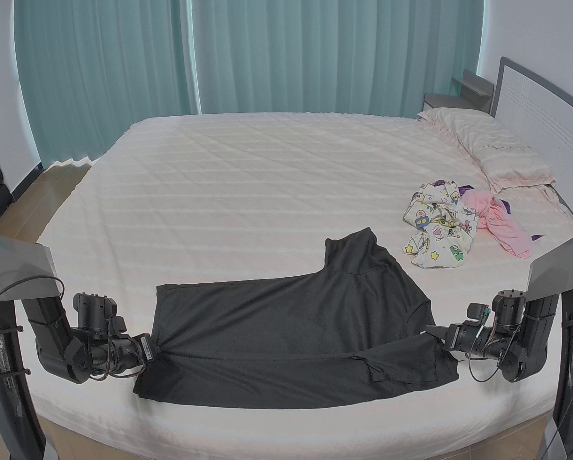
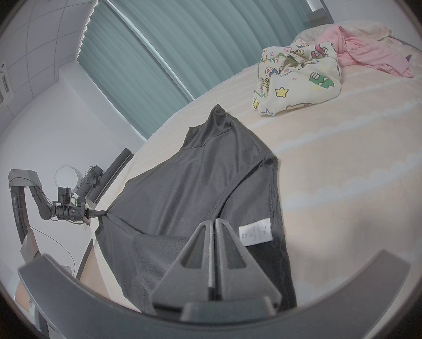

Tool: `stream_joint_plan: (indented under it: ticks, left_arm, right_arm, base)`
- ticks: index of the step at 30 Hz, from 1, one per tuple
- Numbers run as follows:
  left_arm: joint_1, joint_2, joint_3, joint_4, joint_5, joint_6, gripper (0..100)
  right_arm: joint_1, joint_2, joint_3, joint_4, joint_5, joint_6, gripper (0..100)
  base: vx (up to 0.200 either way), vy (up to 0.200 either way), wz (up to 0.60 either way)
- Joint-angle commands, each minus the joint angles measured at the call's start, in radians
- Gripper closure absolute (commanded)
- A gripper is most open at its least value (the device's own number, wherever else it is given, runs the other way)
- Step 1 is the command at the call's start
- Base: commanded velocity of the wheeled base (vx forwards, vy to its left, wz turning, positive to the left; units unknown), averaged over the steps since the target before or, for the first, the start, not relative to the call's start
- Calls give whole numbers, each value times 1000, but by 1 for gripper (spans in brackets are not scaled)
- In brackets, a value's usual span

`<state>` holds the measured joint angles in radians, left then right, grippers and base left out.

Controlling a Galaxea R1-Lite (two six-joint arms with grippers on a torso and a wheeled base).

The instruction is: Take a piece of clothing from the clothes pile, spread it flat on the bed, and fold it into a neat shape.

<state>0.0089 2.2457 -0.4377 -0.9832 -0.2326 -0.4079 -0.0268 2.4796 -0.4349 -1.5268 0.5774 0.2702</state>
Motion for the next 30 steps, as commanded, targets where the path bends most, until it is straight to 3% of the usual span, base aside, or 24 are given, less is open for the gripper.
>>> stream_joint_plan:
  ticks: [1, 15, 21, 22, 23, 24, 30]
  left_arm:
    - [13, 5, -6, 1, 41, 0, 100]
    - [11, 28, -4, -5, 68, -2, 100]
    - [9, 34, -10, -5, 70, -3, 100]
    - [9, 34, -10, -5, 70, -3, 0]
    - [9, 35, -12, -5, 70, -3, 0]
    - [9, 38, -13, -5, 68, -3, 0]
    - [11, 38, -21, -14, 68, -20, 0]
  right_arm:
    - [4, 21, -47, 2, -8, 1, 100]
    - [48, 42, -111, 4, -16, 35, 100]
    - [48, 88, -169, 2, -53, 73, 100]
    - [48, 88, -169, 2, -53, 73, 100]
    - [48, 96, -177, 2, -54, 90, 100]
    - [48, 99, -182, 0, -54, 96, 0]
    - [38, 93, -176, -3, -53, 126, 0]
  base:
    - [0, 0, 0]
    - [0, 0, 0]
    - [0, 0, 0]
    - [0, 0, 0]
    - [0, 0, 0]
    - [0, 0, 0]
    - [0, 0, 0]
